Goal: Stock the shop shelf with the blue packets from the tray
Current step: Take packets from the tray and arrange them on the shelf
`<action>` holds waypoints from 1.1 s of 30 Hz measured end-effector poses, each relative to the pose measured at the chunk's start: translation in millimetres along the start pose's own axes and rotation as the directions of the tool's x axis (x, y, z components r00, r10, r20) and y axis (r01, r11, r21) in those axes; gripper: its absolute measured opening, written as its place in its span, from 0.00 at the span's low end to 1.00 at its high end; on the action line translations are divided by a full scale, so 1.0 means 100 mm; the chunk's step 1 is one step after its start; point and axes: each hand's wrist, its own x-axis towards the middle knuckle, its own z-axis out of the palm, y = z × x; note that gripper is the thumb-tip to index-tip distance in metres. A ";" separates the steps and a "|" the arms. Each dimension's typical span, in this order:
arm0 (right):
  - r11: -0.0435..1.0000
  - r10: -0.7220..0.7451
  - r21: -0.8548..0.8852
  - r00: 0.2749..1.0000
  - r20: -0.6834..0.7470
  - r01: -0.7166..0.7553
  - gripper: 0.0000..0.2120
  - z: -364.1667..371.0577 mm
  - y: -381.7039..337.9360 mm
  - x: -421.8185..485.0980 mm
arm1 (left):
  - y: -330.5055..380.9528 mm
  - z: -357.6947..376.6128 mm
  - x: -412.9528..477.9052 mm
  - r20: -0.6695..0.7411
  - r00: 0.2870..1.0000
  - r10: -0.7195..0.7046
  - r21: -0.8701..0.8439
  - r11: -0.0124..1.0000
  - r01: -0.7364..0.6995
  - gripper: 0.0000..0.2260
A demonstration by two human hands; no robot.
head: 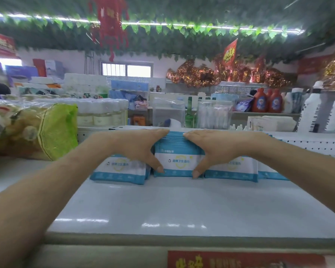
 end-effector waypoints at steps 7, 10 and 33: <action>0.980 -0.085 0.170 0.993 -0.086 0.099 0.53 -0.26 -0.56 0.05 | -0.62 -0.27 -0.56 0.146 0.974 -0.172 -0.016 0.984 0.176 0.58; 0.983 -0.131 0.110 0.982 -0.137 0.147 0.47 -0.23 -0.84 0.26 | -0.74 -0.19 -0.61 0.217 0.955 -0.201 0.046 0.980 0.196 0.63; 0.986 -0.035 0.163 0.996 -0.078 0.047 0.53 -0.24 -0.56 0.32 | -0.94 0.05 -0.65 -0.015 0.976 -0.219 0.008 0.976 0.219 0.57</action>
